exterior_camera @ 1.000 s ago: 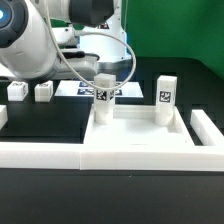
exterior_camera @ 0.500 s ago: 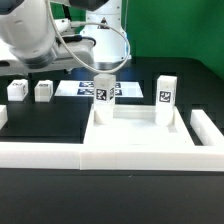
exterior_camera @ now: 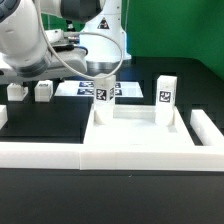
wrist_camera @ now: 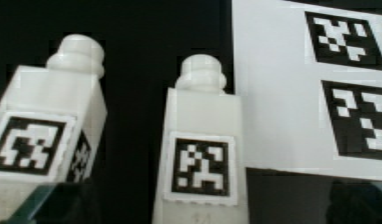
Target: Assemble square table
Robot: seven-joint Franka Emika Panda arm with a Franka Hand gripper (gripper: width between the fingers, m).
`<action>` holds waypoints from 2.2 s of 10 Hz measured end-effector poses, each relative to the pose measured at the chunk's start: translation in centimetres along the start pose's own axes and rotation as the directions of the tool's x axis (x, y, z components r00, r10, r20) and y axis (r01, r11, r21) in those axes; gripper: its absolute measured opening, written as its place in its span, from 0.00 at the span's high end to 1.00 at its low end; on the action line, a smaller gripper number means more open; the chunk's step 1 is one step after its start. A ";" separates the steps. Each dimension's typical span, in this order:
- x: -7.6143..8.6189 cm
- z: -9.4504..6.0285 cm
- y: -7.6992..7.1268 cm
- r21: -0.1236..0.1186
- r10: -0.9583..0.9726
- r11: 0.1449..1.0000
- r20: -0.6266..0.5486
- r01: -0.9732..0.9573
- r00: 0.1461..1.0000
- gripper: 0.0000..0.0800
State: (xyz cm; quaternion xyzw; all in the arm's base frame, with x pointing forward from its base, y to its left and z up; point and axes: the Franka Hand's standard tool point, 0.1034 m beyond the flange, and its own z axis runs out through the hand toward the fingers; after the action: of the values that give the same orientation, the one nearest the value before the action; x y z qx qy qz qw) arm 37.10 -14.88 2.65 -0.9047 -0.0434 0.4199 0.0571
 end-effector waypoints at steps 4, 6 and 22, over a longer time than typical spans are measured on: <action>1.7 1.5 -0.7 -0.002 0.002 1.000 0.107 -0.002 0.994 0.19; 2.0 1.7 -0.7 -0.002 0.001 1.000 0.122 -0.001 0.993 0.19; 0.7 -2.9 -1.9 -0.011 -0.078 0.997 0.102 0.080 0.992 0.63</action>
Offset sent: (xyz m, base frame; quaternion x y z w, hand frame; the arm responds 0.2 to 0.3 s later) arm 0.0026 0.0027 -0.0313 0.0285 -0.0821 0.0298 0.9958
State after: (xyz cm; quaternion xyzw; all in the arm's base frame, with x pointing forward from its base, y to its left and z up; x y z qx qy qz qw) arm 39.66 -13.12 4.25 -0.8801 -0.0852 0.4626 0.0643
